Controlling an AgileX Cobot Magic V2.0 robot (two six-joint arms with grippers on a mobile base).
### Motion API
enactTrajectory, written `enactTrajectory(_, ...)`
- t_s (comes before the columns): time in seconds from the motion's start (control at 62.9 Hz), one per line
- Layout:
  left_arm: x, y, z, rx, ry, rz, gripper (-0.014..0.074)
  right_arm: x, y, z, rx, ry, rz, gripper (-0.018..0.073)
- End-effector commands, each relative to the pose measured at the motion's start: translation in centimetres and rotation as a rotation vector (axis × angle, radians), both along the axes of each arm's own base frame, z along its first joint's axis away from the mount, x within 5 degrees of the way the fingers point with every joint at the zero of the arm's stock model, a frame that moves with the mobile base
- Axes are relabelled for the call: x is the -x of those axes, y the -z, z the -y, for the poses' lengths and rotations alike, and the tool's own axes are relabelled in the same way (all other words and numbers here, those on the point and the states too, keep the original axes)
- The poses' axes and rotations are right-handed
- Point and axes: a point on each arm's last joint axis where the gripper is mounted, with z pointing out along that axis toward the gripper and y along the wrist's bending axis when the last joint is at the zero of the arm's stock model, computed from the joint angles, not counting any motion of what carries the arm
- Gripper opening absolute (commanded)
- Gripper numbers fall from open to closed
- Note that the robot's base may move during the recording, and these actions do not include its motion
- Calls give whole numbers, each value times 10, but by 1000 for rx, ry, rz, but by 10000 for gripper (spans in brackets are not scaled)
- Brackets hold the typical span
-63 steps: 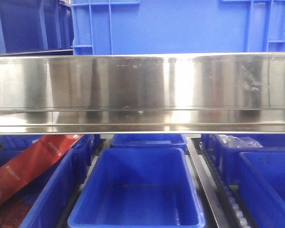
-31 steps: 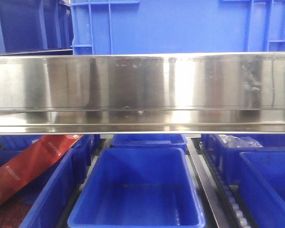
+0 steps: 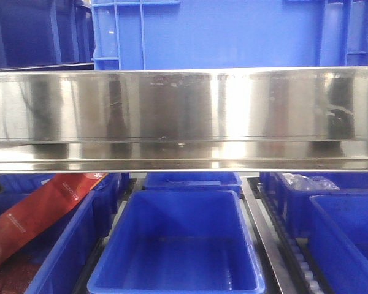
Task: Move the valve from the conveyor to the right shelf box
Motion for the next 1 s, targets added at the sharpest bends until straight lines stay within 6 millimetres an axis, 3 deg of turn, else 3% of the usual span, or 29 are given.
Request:
enactTrajectory(0.0, -16, -9, 29, 41, 69, 44, -111, -14, -14, -14, -28, -26, 88, -157)
enactTrajectory(0.159, -47, -5, 83, 96, 152, 11, -111, -51, -9, -37, -24, -51, 73, -161)
enactTrajectory(0.254, -69, 3, 102, 212, 124, -80, -111, -70, -2, -45, -18, -50, 57, -162)
enactTrajectory(0.429, -100, 30, 120, 328, 62, -202, -111, -96, 14, -55, -30, -40, 80, -162)
enactTrajectory(0.747, -128, 74, 138, 279, 41, -289, -103, -130, 51, -67, -7, -30, 22, -162)
enactTrajectory(0.842, -130, 78, 139, 273, 38, -296, -22, -132, 53, -61, 1, -16, 3, -162)
enactTrajectory(0.985, -130, 79, 139, 265, 38, -291, 216, -135, 60, -48, 27, 10, -71, -162)
